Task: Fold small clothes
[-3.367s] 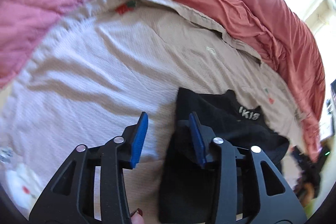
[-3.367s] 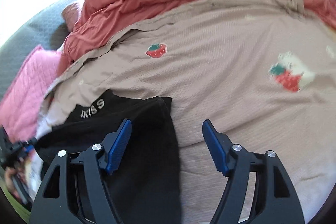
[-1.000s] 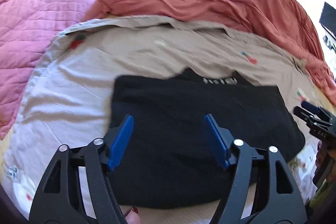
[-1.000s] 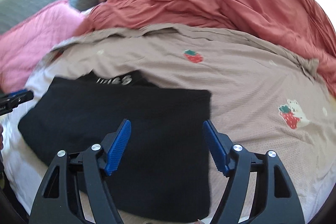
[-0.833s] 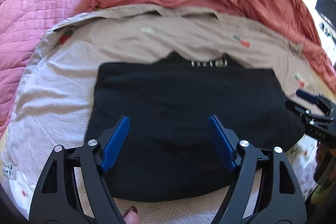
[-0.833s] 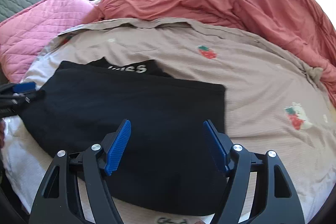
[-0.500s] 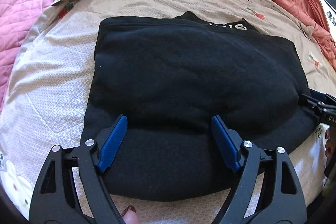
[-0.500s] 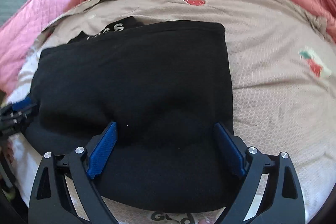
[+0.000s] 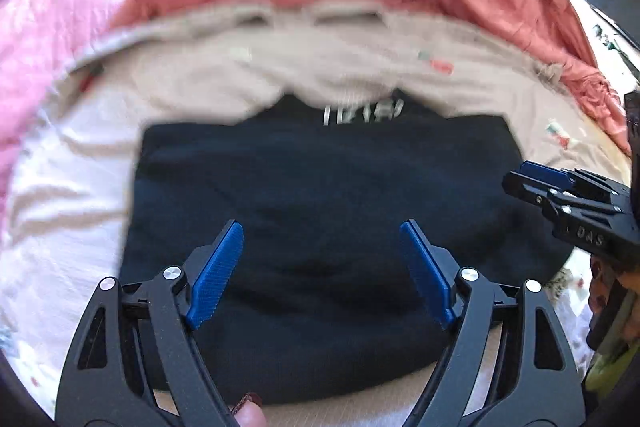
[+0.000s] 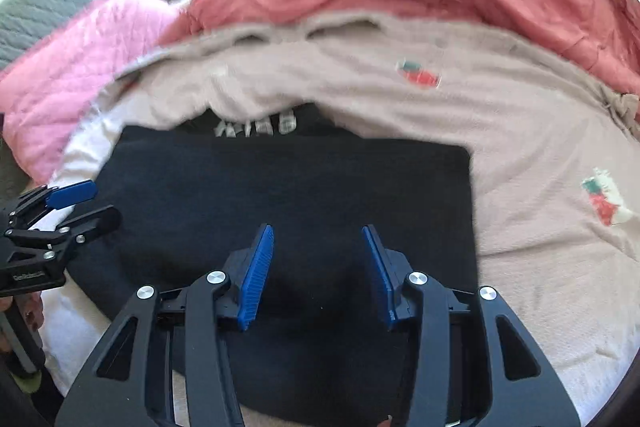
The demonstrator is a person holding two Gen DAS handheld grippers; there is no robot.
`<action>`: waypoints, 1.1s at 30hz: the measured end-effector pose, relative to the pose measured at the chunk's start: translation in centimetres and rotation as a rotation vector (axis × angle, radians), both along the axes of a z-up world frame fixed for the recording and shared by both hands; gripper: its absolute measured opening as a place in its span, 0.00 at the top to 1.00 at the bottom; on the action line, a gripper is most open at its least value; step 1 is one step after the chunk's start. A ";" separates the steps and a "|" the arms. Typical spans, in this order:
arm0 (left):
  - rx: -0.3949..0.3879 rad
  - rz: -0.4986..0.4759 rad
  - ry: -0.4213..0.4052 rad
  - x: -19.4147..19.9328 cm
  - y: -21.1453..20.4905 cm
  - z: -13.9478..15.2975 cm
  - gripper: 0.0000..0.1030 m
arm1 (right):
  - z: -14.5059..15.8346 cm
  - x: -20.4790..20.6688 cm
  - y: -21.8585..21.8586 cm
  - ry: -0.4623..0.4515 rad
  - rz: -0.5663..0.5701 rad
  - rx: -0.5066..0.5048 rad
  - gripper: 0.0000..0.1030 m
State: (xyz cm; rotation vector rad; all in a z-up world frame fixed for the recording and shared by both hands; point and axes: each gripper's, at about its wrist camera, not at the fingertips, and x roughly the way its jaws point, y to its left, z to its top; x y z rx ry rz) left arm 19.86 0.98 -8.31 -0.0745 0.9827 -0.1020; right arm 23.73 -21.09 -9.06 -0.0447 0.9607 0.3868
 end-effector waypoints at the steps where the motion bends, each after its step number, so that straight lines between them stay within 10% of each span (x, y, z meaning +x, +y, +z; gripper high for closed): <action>1: -0.007 0.032 0.061 0.7 0.4 -1.6 0.29 | -0.9 0.2 0.1 0.030 -0.011 -0.020 0.58; 13: -0.120 0.049 -0.021 -1.1 2.3 -0.9 0.29 | -0.8 -0.9 -0.9 0.026 -0.063 0.044 0.47; 29: 0.039 0.054 0.046 -5.2 3.5 -1.7 0.26 | -2.1 -4.5 -2.2 0.089 -0.044 0.002 0.45; 33: 0.074 0.034 0.058 -5.1 2.9 -2.0 0.20 | -1.9 -4.6 -1.7 0.099 -0.031 0.010 0.29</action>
